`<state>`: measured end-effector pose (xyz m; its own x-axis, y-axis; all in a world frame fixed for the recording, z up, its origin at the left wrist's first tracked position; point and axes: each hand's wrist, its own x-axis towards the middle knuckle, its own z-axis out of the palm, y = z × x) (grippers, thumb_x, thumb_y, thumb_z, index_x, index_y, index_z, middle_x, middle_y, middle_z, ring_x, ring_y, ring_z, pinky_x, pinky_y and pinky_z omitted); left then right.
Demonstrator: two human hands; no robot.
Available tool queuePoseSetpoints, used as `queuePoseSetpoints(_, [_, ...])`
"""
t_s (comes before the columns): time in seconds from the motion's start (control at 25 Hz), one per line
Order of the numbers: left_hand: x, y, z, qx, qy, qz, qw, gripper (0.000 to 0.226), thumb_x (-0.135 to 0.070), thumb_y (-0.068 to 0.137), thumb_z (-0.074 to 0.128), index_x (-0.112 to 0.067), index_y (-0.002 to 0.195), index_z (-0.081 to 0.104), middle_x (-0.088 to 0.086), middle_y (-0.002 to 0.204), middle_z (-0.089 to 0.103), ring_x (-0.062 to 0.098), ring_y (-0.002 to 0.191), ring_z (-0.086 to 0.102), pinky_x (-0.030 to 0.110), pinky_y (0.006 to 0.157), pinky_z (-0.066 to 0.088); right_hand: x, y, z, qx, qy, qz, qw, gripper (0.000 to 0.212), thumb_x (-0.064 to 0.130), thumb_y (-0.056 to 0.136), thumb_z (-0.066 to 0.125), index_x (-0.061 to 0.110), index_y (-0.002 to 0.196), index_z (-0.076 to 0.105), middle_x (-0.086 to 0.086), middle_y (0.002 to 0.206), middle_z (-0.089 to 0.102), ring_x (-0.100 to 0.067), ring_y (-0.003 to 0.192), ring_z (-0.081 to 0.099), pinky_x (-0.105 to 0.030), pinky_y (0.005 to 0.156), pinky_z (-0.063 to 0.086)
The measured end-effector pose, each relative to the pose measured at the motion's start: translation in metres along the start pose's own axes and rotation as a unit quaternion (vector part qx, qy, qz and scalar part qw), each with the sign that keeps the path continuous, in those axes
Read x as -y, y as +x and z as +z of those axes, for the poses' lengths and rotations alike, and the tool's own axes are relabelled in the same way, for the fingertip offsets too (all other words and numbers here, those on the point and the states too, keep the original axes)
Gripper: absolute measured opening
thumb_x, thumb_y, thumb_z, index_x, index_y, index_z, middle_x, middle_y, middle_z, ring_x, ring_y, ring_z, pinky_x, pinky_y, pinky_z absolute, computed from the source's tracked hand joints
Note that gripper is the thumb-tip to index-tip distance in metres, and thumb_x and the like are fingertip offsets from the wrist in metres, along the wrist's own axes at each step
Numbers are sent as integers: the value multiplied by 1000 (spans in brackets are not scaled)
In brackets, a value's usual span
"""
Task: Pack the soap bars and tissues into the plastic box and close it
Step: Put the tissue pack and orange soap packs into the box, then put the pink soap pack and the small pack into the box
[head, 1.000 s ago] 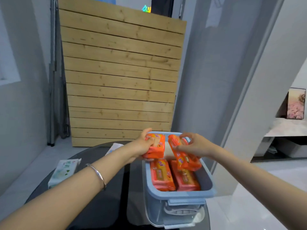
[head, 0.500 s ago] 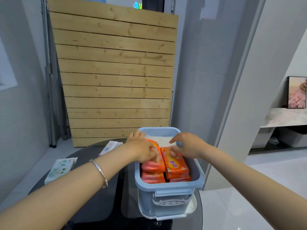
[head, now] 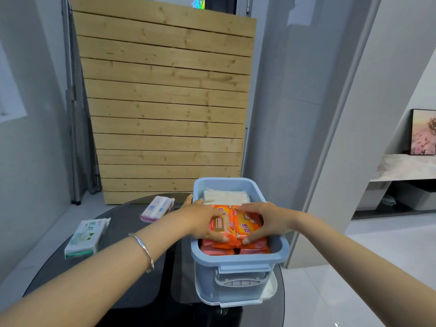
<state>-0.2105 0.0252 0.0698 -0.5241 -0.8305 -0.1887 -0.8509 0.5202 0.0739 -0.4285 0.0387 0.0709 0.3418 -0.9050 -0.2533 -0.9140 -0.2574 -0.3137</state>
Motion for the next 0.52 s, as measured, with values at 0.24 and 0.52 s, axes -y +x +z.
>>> queuePoseSetpoints(0.24, [24, -5, 8, -65, -75, 14, 995, 70, -73, 78, 41, -40, 140, 35, -3, 158, 21, 21, 148, 0, 48, 116, -8, 15, 5, -9, -26, 99, 15, 995, 81, 63, 69, 68, 42, 140, 35, 11, 146, 39, -16, 132, 41, -37, 111, 36])
queuePoseSetpoints(0.52, [131, -12, 30, -225, -416, -109, 875, 48, -48, 91, 45, -23, 132, 50, 0, 136, 54, 13, 115, 52, 18, 83, 44, 75, 57, -5, -98, 138, -47, 985, 61, 52, 85, 58, 28, 140, 43, 9, 151, 36, -10, 140, 30, -24, 111, 22])
